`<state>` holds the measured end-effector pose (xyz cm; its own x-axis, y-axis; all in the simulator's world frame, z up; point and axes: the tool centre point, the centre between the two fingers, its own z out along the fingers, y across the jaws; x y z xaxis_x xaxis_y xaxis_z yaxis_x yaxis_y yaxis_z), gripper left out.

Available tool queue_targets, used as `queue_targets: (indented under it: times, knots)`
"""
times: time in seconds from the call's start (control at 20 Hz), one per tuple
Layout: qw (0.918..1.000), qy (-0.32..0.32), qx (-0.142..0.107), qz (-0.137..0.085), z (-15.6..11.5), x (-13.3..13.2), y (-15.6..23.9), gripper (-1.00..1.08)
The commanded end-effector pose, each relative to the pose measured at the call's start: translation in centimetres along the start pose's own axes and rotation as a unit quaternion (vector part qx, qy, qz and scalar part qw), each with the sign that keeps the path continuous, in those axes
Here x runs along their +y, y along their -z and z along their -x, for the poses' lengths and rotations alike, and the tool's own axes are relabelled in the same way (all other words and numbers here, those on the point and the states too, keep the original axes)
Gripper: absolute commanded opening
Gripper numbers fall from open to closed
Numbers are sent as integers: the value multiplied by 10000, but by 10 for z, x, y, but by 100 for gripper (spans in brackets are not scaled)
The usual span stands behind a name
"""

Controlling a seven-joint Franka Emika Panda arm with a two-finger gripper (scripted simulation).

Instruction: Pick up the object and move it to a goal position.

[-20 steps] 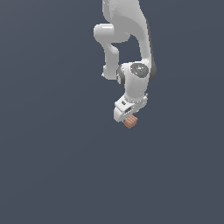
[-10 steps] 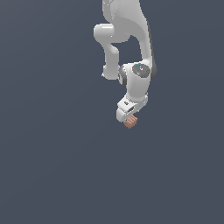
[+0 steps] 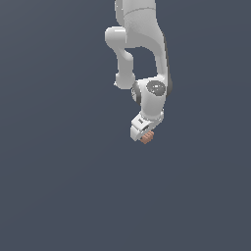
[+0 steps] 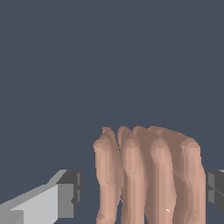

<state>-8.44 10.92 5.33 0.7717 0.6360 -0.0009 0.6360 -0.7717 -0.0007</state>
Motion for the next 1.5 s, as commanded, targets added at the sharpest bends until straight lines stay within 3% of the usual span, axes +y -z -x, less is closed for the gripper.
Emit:
queue_targets:
  times: [0.0, 0.2, 0.25, 0.95, 1.45]
  knots:
    - [10000, 5, 4, 3, 0, 0, -9, 100]
    - [10000, 5, 4, 3, 0, 0, -13, 100]
    - [10000, 5, 4, 3, 0, 0, -13, -100]
    - [10000, 31, 66, 29, -2, 4, -10, -100]
    - [9969, 313, 686, 240, -23, 36, 17, -100]
